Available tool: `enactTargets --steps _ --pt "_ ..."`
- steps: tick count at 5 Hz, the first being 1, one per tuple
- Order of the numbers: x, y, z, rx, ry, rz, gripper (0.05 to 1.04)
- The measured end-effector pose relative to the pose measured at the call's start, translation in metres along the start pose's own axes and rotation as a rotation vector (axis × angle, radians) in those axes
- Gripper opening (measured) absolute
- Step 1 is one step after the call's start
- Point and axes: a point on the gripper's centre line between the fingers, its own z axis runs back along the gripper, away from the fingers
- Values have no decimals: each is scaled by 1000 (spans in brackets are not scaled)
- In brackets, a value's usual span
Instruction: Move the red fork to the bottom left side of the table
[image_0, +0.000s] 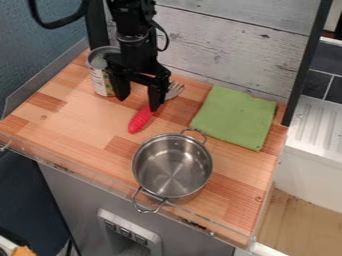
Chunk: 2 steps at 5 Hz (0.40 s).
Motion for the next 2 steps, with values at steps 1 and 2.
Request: enactTargets --steps 1,2 --pt "15 1 -14 -12 -11 -2 1001" --pt "17 -2 -23 -26 -19 2 1001"
